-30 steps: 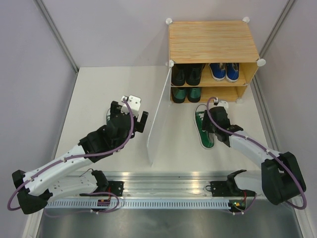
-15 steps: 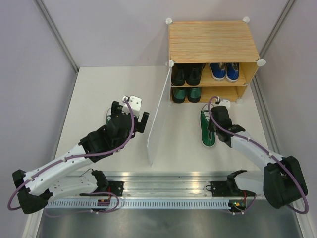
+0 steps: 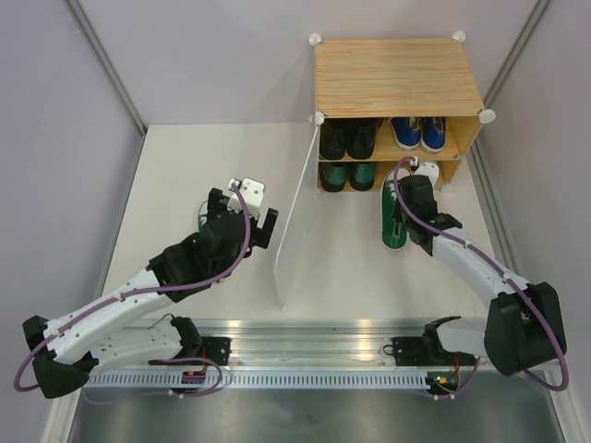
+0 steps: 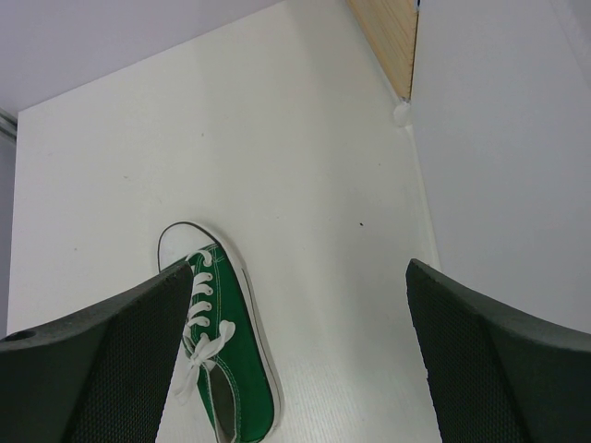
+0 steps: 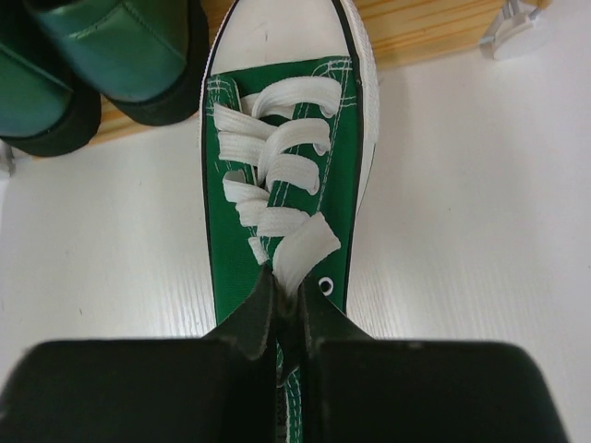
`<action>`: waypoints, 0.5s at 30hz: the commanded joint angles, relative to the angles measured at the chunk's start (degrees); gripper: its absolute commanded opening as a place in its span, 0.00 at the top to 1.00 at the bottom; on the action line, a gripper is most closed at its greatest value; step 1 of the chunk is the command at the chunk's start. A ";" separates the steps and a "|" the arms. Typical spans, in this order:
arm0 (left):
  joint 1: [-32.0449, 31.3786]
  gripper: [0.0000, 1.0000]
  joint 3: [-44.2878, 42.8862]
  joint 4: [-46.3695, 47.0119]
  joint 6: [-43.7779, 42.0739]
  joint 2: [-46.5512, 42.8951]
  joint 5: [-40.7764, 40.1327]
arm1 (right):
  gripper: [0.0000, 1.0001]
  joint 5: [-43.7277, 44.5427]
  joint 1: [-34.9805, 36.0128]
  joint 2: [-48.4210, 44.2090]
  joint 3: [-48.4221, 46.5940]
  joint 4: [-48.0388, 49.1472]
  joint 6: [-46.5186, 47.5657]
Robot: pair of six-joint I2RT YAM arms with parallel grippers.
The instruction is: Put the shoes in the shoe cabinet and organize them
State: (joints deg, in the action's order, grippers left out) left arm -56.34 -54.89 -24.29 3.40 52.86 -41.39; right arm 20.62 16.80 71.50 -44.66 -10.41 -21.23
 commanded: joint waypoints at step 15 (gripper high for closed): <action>0.26 0.02 -0.92 0.12 -0.23 -0.22 0.96 | 0.99 -6.73 -7.83 17.34 -13.07 19.90 7.17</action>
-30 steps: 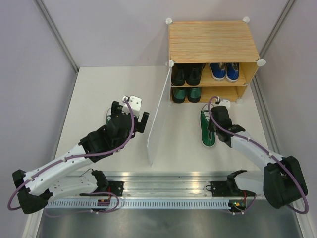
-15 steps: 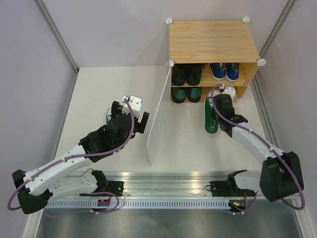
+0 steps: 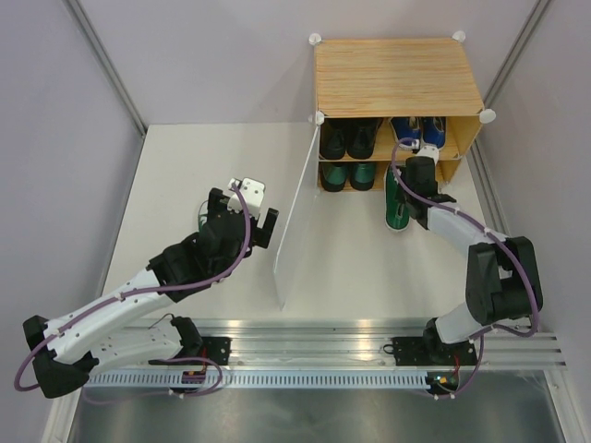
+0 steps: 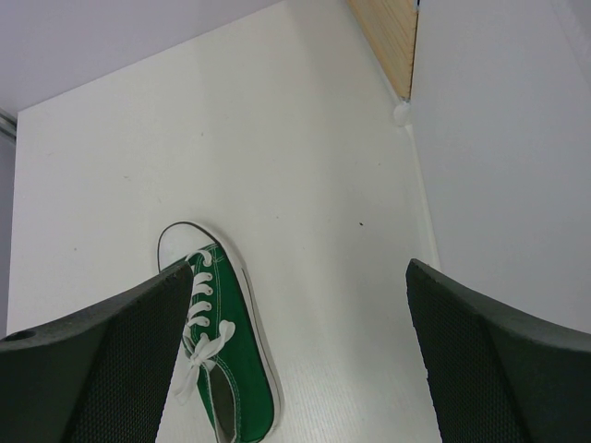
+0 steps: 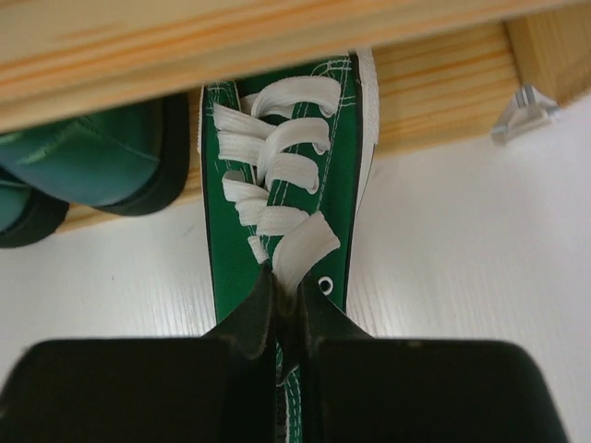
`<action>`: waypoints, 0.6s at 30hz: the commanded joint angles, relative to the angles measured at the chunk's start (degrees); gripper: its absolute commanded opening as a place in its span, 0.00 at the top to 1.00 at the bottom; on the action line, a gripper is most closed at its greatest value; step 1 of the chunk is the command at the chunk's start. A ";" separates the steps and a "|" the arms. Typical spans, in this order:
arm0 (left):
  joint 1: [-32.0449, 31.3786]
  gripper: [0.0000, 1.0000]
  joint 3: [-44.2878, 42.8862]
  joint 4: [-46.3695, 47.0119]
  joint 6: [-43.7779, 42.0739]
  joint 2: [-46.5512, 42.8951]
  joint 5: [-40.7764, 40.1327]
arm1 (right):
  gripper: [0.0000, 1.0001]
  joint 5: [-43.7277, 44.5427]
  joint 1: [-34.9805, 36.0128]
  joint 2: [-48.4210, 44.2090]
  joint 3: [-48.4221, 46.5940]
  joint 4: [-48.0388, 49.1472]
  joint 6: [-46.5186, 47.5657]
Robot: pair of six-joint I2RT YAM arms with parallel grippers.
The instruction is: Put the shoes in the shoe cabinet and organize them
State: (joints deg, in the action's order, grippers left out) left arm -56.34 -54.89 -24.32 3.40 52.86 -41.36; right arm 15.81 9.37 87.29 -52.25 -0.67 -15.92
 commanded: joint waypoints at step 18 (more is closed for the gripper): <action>0.26 0.02 -0.83 0.23 -0.76 1.19 1.02 | 0.99 -4.48 -1.98 14.31 -13.05 14.55 5.20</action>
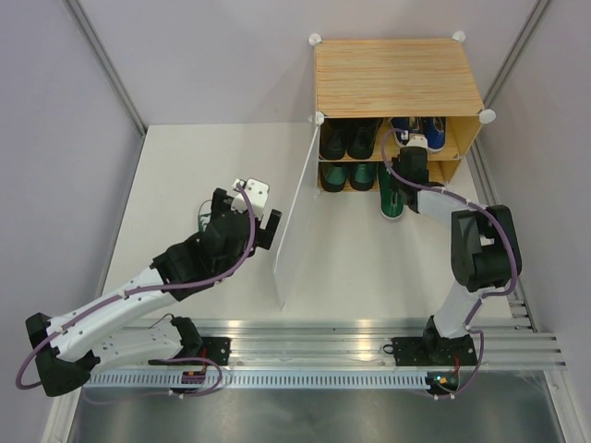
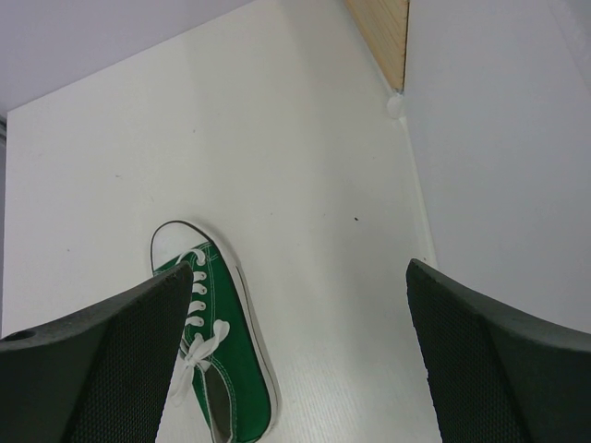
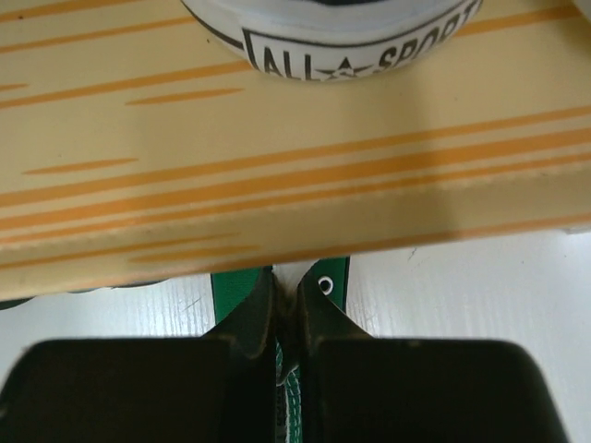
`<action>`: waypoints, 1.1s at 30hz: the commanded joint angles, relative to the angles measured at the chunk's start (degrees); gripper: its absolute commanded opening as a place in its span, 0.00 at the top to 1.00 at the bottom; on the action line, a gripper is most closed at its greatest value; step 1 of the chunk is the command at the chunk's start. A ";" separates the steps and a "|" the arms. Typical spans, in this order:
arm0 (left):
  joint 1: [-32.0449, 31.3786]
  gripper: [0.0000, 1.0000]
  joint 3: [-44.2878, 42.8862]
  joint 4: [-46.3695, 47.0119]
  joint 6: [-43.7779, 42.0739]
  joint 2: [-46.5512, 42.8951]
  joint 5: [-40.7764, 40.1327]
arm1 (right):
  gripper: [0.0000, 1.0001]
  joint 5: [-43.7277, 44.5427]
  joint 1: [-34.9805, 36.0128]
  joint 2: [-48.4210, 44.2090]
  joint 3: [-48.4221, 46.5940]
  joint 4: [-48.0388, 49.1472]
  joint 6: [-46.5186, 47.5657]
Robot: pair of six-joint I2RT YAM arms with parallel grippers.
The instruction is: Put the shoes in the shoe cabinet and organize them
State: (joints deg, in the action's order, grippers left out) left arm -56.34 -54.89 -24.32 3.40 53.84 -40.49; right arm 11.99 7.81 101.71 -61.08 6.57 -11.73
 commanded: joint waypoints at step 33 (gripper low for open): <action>0.26 0.02 -0.83 0.15 -0.94 0.12 0.76 | 0.48 -0.92 -0.78 -5.82 -0.71 2.93 -3.04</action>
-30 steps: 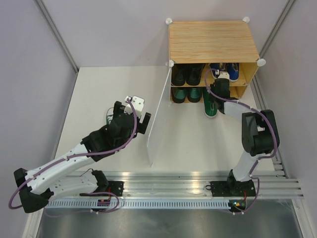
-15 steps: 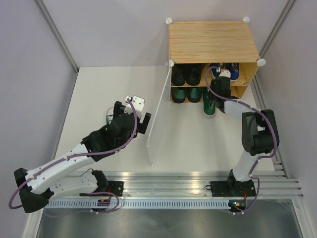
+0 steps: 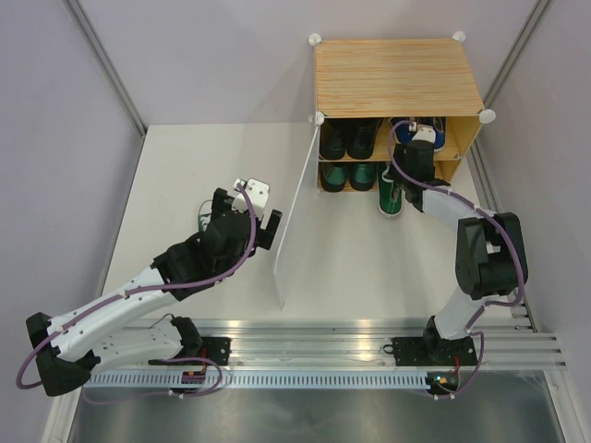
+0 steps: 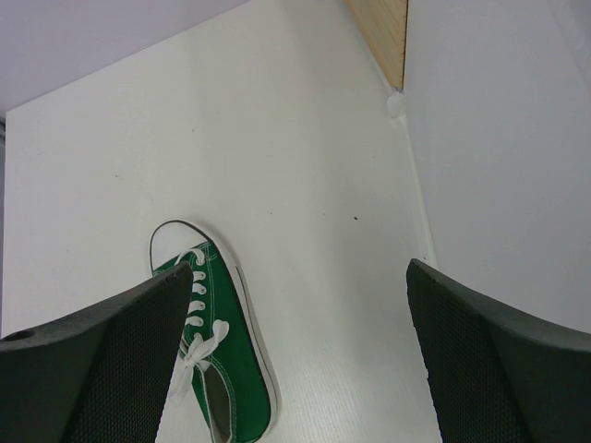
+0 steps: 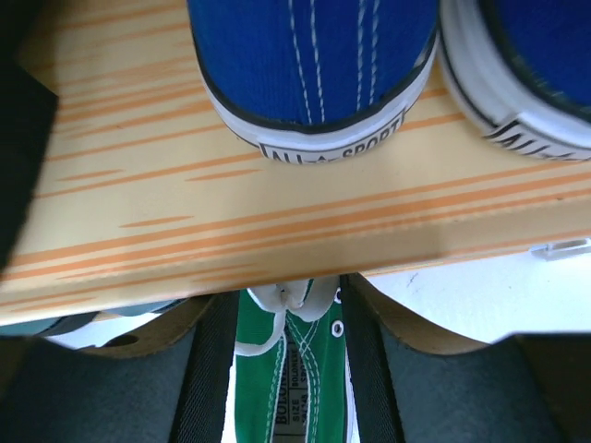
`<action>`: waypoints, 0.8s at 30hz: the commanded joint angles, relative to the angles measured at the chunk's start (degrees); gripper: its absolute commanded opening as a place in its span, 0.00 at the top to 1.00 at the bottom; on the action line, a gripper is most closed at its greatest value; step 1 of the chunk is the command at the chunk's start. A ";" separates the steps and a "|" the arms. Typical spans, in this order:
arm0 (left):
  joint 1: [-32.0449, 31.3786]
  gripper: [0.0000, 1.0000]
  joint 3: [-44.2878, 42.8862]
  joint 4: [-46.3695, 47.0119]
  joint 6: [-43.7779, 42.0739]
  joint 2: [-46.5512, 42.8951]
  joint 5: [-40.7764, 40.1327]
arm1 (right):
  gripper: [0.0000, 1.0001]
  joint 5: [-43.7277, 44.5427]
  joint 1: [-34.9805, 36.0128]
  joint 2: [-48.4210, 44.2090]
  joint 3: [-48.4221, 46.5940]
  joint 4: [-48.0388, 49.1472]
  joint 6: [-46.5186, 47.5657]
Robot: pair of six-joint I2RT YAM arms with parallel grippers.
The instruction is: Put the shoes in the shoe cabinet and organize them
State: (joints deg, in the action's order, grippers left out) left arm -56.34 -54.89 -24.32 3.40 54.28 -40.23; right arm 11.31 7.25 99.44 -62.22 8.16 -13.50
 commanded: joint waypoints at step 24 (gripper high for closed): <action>0.26 0.02 -0.83 0.06 -0.76 -0.67 0.24 | 0.61 -2.88 4.43 -27.35 24.14 -4.57 -16.03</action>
State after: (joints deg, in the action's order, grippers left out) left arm -56.34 -54.89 -24.32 3.40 54.19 -40.18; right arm 8.43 9.39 75.44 -42.09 3.77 -25.67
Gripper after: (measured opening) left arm 0.982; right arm 0.475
